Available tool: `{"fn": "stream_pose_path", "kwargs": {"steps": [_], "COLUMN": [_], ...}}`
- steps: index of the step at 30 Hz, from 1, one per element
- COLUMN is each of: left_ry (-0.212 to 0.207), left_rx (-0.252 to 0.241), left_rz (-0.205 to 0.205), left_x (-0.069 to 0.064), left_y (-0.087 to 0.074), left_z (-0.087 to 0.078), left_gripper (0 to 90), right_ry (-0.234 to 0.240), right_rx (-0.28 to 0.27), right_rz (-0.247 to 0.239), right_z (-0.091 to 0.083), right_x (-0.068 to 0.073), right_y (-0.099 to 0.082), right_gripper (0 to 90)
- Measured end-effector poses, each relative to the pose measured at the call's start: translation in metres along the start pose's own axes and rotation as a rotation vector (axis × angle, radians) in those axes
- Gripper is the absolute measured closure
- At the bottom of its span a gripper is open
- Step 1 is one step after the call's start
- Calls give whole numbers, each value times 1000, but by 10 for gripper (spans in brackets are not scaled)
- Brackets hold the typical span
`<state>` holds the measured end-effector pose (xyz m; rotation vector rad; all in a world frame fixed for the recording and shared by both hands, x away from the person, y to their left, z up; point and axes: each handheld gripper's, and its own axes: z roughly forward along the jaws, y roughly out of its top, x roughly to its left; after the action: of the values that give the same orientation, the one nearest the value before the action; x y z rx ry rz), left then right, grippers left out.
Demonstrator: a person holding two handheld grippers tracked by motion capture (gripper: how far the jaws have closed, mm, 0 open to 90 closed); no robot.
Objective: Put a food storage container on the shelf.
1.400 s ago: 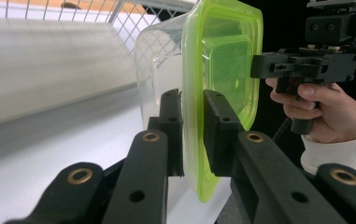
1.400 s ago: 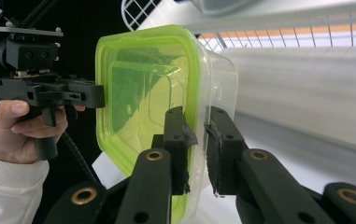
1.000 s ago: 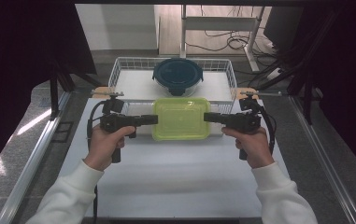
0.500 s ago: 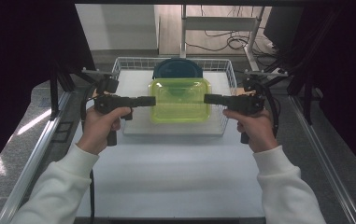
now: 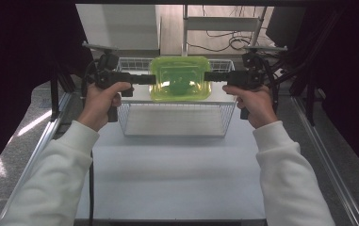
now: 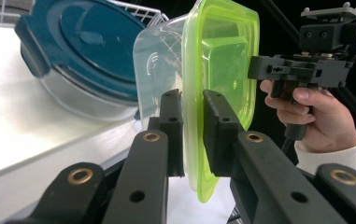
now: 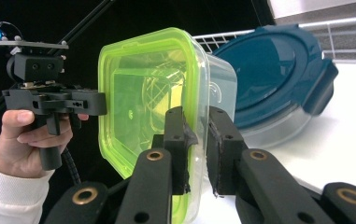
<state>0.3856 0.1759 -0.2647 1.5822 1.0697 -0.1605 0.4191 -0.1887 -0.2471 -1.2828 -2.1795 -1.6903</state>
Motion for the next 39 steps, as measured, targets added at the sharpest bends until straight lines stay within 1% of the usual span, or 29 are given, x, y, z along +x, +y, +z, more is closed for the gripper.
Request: {"fn": "stream_pose_path", "kwargs": {"steps": [2, 5, 6, 8, 13, 17, 18, 19, 21, 25, 30, 31, 33, 36, 37, 39], "left_ry": [-5, -12, -9, -1, -2, -2, -4, -6, -4, 5, 21, 16, 4, -12, -16, -23], "left_rx": [-5, -7, -8, -4, -3, -4, -4, -6, 6, 15, 26, 25, 19, 14, 11, 2], "left_rz": [-5, -16, -18, -18, -32, -43, -45, -52, -61, -98, -121, -132, -155, -208, -215, -243], "left_x": [2, 6, 7, 7, 12, 19, 21, 22, 27, 37, 46, 47, 51, 59, 61, 65], "left_y": [5, 13, 17, 21, 31, 37, 38, 39, 41, 45, 50, 51, 52, 55, 55, 56], "left_z": [0, -1, 0, 0, 3, 7, 8, 10, 13, 20, 27, 28, 30, 33, 34, 36], "left_gripper": [794, 796, 796, 799, 800, 801, 802, 802, 802, 804, 804, 802, 798, 791, 787, 781], "right_ry": [6, 13, 12, 9, -3, -16, -20, -20, -25, -34, -49, -54, -44, -33, -30, -29], "right_rx": [7, 3, 4, 4, 5, 9, 14, 14, 15, 22, 42, 44, 35, 32, 32, 34], "right_rz": [10, 23, 25, 29, 43, 47, 56, 56, 65, 89, 127, 133, 164, 197, 207, 227], "right_z": [2, 4, 4, 6, 9, 12, 14, 14, 17, 22, 32, 34, 36, 40, 42, 45], "right_x": [-1, -2, -2, -2, -5, -7, -10, -10, -14, -22, -32, -35, -42, -50, -53, -56], "right_y": [8, 13, 15, 19, 29, 37, 40, 40, 42, 44, 46, 46, 48, 50, 51, 52], "right_gripper": [784, 783, 783, 783, 783, 783, 784, 784, 784, 783, 786, 785, 781, 771, 767, 758]}}
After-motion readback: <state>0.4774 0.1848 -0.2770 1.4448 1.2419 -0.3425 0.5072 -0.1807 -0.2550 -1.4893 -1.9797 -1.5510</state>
